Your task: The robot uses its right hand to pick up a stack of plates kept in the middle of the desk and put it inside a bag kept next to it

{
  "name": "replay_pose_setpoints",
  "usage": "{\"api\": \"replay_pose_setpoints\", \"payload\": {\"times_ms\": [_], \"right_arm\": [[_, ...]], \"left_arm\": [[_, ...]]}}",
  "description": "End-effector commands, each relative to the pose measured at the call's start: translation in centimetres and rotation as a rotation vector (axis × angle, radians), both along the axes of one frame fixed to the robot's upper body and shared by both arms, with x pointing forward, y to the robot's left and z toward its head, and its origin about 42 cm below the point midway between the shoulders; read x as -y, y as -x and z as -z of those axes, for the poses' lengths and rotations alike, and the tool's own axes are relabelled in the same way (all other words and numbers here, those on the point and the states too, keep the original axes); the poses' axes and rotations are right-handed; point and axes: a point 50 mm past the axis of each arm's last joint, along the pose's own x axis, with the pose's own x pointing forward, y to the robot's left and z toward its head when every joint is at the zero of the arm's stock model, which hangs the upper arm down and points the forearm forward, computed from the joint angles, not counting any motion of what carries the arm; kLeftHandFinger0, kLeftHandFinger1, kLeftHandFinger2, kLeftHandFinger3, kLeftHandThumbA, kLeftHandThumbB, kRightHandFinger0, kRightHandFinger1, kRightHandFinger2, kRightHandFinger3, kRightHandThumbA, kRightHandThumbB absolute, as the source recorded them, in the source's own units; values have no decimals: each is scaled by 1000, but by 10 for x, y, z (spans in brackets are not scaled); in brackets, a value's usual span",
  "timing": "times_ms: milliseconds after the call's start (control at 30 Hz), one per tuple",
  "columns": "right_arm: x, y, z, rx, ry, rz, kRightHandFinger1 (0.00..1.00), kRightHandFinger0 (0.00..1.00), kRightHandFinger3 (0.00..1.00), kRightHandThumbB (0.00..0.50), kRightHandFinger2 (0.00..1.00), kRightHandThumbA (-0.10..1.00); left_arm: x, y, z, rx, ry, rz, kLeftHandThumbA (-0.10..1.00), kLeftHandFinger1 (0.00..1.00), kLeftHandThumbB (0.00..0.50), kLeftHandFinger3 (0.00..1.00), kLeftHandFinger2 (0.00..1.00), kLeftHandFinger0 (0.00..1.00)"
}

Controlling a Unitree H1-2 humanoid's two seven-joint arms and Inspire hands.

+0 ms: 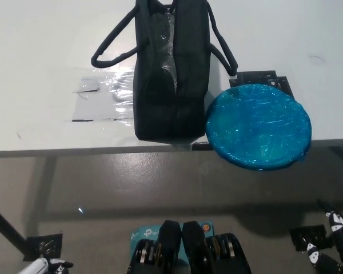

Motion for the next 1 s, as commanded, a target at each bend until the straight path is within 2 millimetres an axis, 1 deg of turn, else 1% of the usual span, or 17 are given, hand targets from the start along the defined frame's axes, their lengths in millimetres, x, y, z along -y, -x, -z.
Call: {"api": "replay_pose_setpoints", "payload": {"times_ms": [0,33,100,167,233,267,367,433,567,600,667,700,733,800,867,900,967], "right_arm": [[-19,-23,-62,290,327,28,1000,1000,1000,500,1000,516],[-39,-34,-96,382,370,-18,1000,1000,1000,500,1000,492],[-54,-42,-113,452,370,-73,1000,1000,1000,500,1000,502],[-60,-45,-118,487,363,-88,1000,1000,1000,500,1000,484],[-64,-46,-123,503,376,-105,1000,1000,1000,500,1000,504],[-71,-47,-131,494,363,-140,1000,1000,1000,500,1000,516],[-74,-48,-134,509,368,-156,1000,1000,1000,500,1000,518],[-81,-57,-144,531,397,-211,1000,1000,1000,500,1000,535],[-79,-63,-148,557,445,-233,1000,1000,1000,500,1000,509],[-78,-68,-149,580,449,-254,1000,1000,1000,500,1000,471],[-77,-65,-147,548,447,-276,1000,1000,1000,500,1000,465],[-78,-64,-146,545,441,-282,1000,1000,1000,500,1000,480],[-77,-63,-143,534,430,-293,1000,1000,1000,500,1000,517],[-77,-61,-140,512,435,-295,1000,1000,1000,500,1000,536],[-78,-61,-137,482,439,-289,1000,1000,1000,500,1000,537],[-77,-60,-132,446,440,-297,1000,1000,1000,500,1000,523],[-79,-64,-127,424,427,-295,1000,1000,1000,500,1000,518]], "left_arm": [[-7,0,-10,-14,-63,1,321,740,0,976,848,786],[-6,1,-11,-12,-67,3,305,742,0,974,848,790],[-6,0,-11,-16,-66,5,304,761,0,984,861,808],[-6,0,-11,-16,-63,7,308,763,0,985,862,809],[-6,0,-11,-18,-58,4,309,764,0,985,864,808],[-6,-2,-12,-19,-62,4,308,762,0,983,863,803],[-6,-2,-13,-23,-64,7,307,771,0,988,875,810],[-6,-3,-13,-23,-73,11,303,764,0,966,862,806],[-5,-3,-15,-28,-87,17,312,763,0,959,859,804],[-6,-3,-14,-25,-73,3,288,761,0,958,854,810],[-6,-5,-13,-36,-83,3,293,773,0,968,863,806],[-6,-5,-13,-38,-82,3,295,774,0,969,863,806],[-7,-5,-13,-42,-86,4,331,781,0,983,871,813],[-6,-5,-14,-41,-83,2,334,780,0,983,870,815],[-5,-4,-15,-39,-89,3,310,772,0,976,863,815],[-5,-4,-15,-41,-91,3,307,774,0,975,864,818],[-8,-7,-18,-36,-99,4,311,764,0,971,856,813]]}}
